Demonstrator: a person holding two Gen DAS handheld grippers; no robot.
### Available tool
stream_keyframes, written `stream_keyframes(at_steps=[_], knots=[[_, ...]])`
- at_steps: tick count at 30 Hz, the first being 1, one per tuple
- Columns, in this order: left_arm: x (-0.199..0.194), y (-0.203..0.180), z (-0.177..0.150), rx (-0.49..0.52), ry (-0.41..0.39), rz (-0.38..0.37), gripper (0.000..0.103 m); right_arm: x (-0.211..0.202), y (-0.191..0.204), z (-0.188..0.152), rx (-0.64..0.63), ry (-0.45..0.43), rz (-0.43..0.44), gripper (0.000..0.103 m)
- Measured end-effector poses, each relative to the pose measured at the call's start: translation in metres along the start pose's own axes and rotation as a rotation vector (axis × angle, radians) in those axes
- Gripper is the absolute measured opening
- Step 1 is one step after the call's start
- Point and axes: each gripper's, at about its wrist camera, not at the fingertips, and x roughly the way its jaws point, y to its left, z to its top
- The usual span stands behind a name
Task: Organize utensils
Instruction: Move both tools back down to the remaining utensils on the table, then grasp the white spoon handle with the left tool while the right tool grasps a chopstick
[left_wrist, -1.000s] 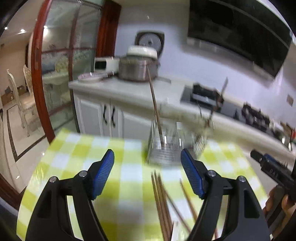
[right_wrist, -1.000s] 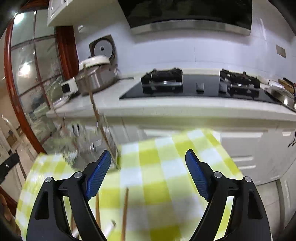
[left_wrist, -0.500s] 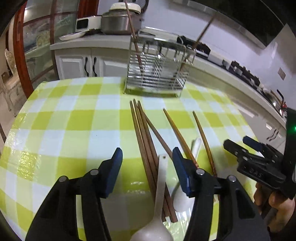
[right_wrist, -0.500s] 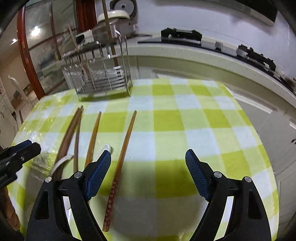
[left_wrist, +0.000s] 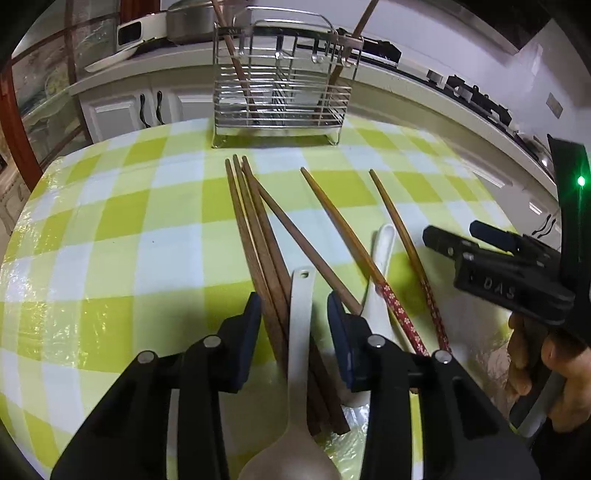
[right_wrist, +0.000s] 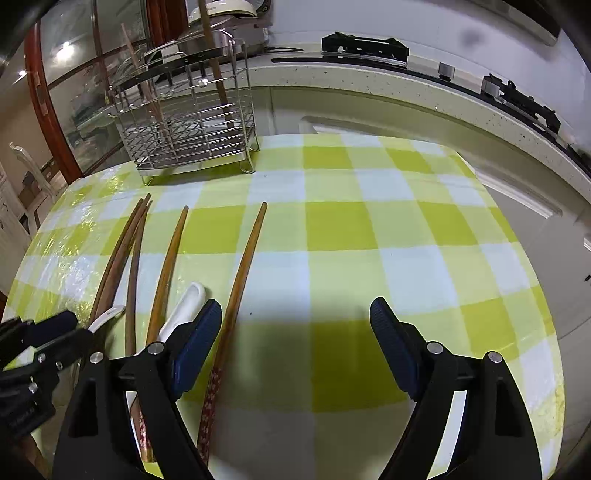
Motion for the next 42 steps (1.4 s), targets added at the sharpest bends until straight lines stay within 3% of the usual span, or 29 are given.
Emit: stream_keyframes(at_steps=[5, 9, 23, 29, 38, 42], knots=[[0.007, -0.001, 0.000, 0.011, 0.015, 0.008, 0.029, 0.007, 0.000, 0.006, -0.002, 0.008, -0.006, 0.077], [0.008, 0.000, 0.002, 0.022, 0.024, -0.002, 0.015, 0.012, 0.002, 0.012, -0.010, 0.011, -0.011, 0.077], [-0.004, 0.012, 0.007, -0.019, -0.007, -0.028, 0.012, 0.035, 0.014, 0.035, -0.009, 0.041, -0.004, 0.074], [-0.013, 0.037, 0.010, -0.089, -0.033, 0.006, 0.012, 0.045, 0.020, 0.038, -0.025, 0.054, -0.014, 0.070], [-0.013, 0.065, 0.008, -0.153, -0.035, 0.041, 0.012, 0.051, 0.026, 0.040, -0.052, 0.067, -0.010, 0.053], [-0.010, 0.070, 0.007, -0.163, -0.031, 0.057, 0.012, 0.048, 0.033, 0.039, -0.084, 0.064, 0.015, 0.038]])
